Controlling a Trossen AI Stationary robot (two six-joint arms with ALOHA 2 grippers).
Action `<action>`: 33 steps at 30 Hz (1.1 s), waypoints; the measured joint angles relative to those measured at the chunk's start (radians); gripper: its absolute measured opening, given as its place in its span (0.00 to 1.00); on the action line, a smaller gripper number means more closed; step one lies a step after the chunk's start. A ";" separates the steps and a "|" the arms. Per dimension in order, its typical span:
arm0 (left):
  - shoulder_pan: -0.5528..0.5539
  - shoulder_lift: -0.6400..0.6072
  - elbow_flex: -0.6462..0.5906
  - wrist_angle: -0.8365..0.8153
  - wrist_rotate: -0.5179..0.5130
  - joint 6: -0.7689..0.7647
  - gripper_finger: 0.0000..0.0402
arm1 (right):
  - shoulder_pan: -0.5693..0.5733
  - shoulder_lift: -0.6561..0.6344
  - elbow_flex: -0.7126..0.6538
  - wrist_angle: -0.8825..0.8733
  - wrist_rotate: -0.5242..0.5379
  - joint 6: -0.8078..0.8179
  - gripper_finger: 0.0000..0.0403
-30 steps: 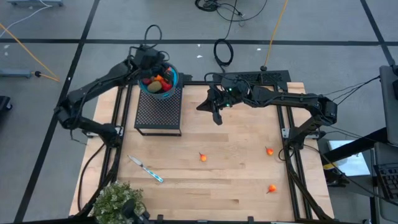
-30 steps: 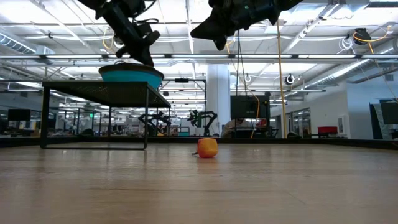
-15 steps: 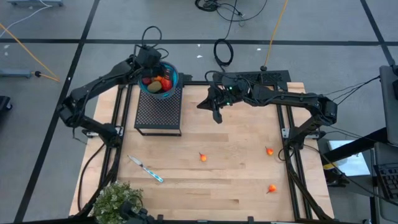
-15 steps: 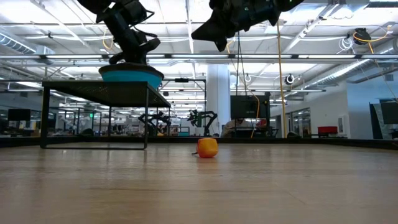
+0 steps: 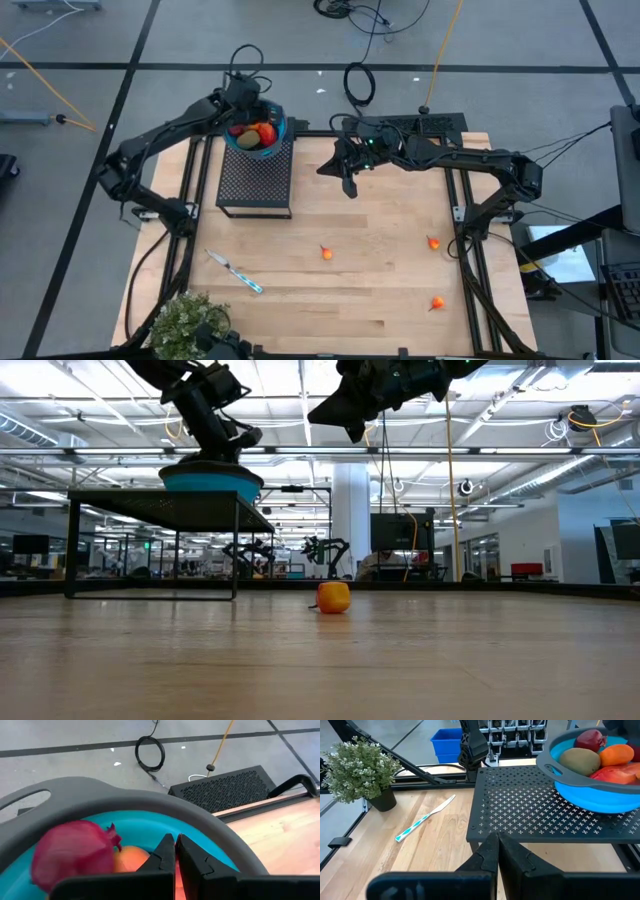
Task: Pick & Place Fruit
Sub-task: Put the pear into the blue strainer bowl on the shelf
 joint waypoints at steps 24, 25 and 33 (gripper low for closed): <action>0.005 -0.030 -0.001 0.047 -0.055 0.039 0.28 | 0.000 0.000 0.000 0.000 -0.001 0.000 0.00; 0.005 -0.040 -0.001 0.058 -0.061 0.046 0.32 | 0.000 0.000 0.000 -0.001 -0.001 0.000 0.00; -0.031 -0.200 -0.001 0.031 -0.022 0.097 0.45 | 0.000 -0.104 -0.002 -0.174 0.003 -0.045 0.00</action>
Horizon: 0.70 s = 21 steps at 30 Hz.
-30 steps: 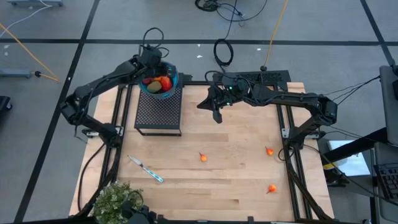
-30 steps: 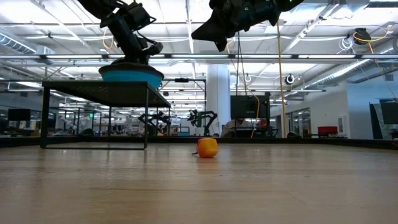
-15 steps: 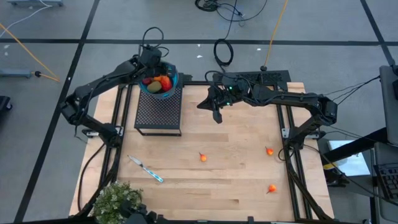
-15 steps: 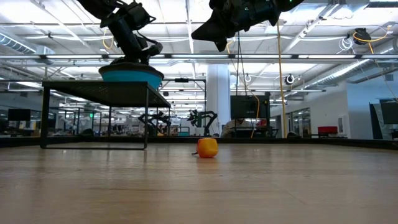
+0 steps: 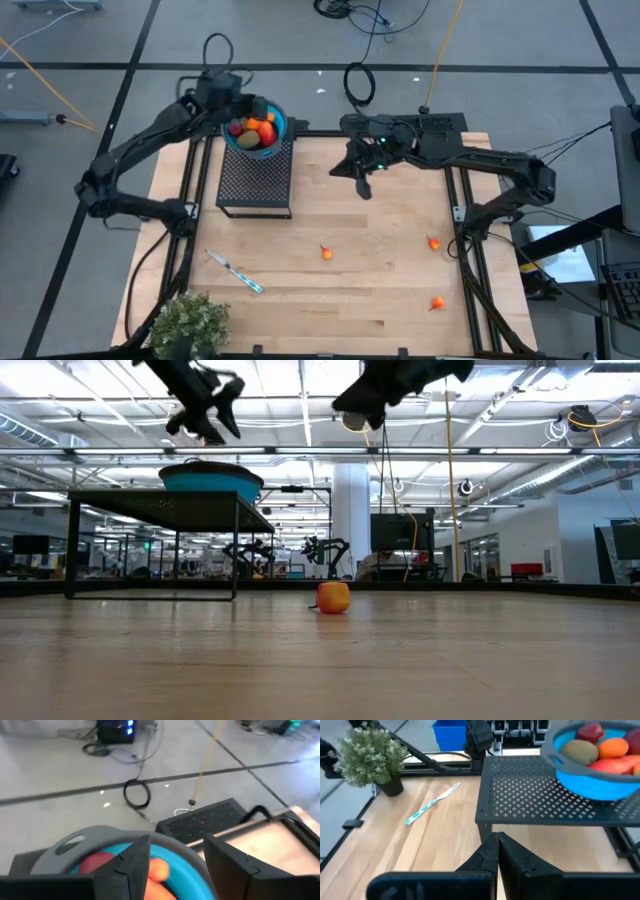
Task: Pick & Place Fruit
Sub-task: Put the pear into the blue strainer bowl on the shelf
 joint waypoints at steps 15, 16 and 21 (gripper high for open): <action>-0.248 -0.192 -0.007 -0.032 0.004 0.115 0.10 | 0.082 -0.282 -0.011 -0.390 0.158 -0.061 0.00; -0.259 -0.198 -0.011 -0.026 0.004 0.120 0.07 | 0.089 -0.305 -0.024 -0.382 0.159 -0.061 0.00; -0.310 -0.204 -0.017 -0.026 0.006 0.115 0.03 | 0.118 -0.444 -0.152 -0.306 0.157 -0.038 0.00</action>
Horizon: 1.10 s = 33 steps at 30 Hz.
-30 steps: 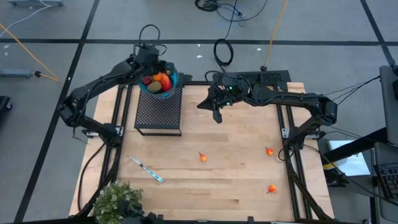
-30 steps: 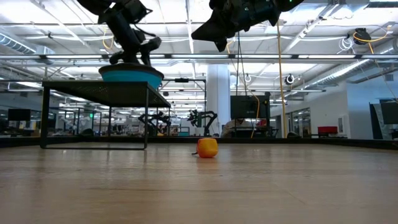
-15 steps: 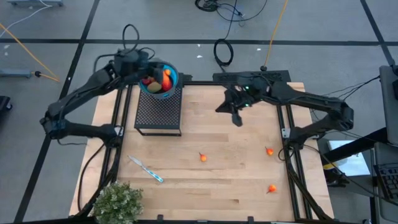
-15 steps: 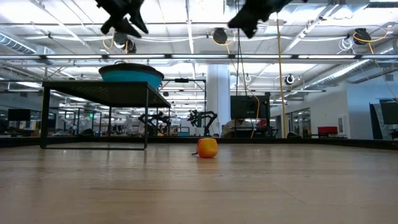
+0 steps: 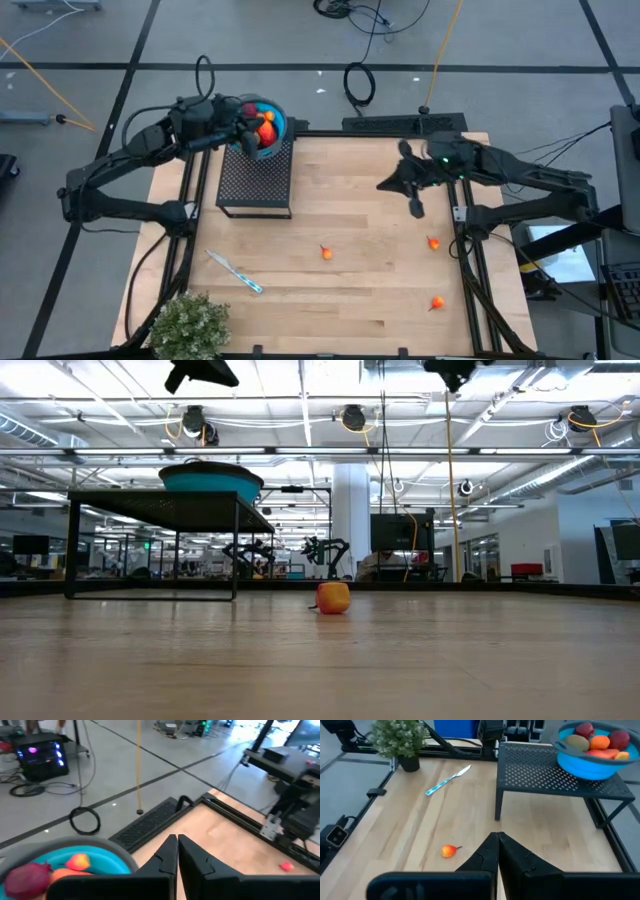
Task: Pick & Place Fruit
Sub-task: Put the pear into the blue strainer bowl on the shelf
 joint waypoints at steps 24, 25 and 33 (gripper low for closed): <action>-0.211 -0.012 -0.163 0.260 0.077 -0.019 0.00 | 0.031 -0.375 -0.424 0.153 -0.142 -0.023 0.00; -0.218 -0.015 -0.184 0.282 0.076 -0.018 0.01 | 0.031 -0.379 -0.436 0.154 -0.157 -0.021 0.00; -0.260 -0.074 -0.388 0.473 0.076 -0.020 0.01 | 0.051 -0.391 -0.536 0.150 -0.159 0.052 0.00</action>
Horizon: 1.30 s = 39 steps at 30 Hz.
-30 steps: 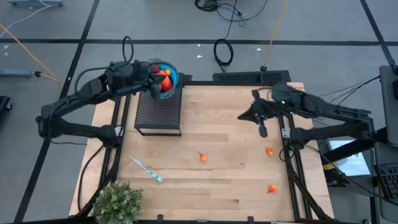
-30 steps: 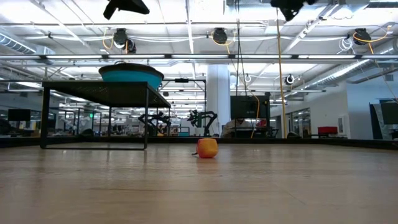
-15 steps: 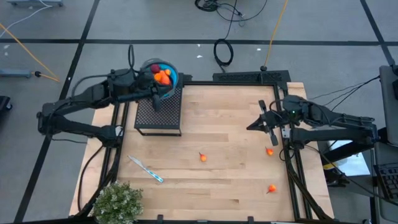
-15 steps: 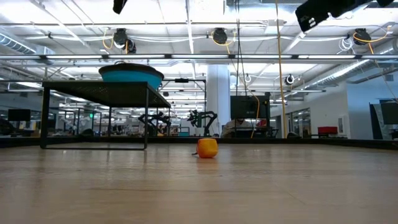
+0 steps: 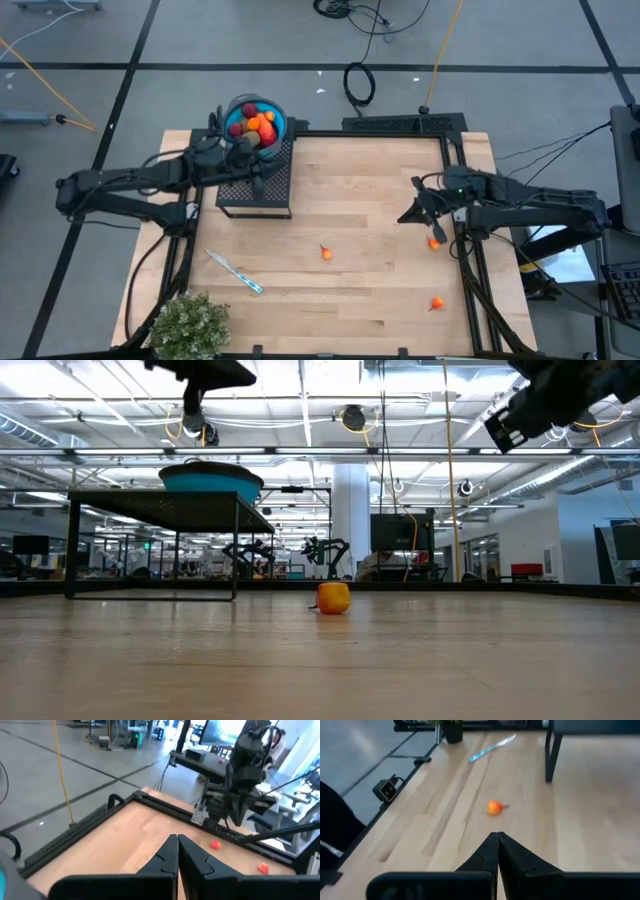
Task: Pick & Place Fruit
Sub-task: Put the pear into the blue strainer bowl on the shelf
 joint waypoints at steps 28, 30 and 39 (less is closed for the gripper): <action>0.000 -0.417 -0.339 0.078 0.001 0.064 0.01 | 0.093 0.213 -0.007 -0.239 0.062 0.243 0.00; 0.000 -0.424 -0.350 0.072 0.001 0.061 0.01 | 0.102 0.236 -0.006 -0.259 0.060 0.288 0.00; 0.000 -0.435 -0.366 0.067 0.002 0.061 0.01 | 0.153 0.288 0.053 -0.407 0.060 0.400 0.00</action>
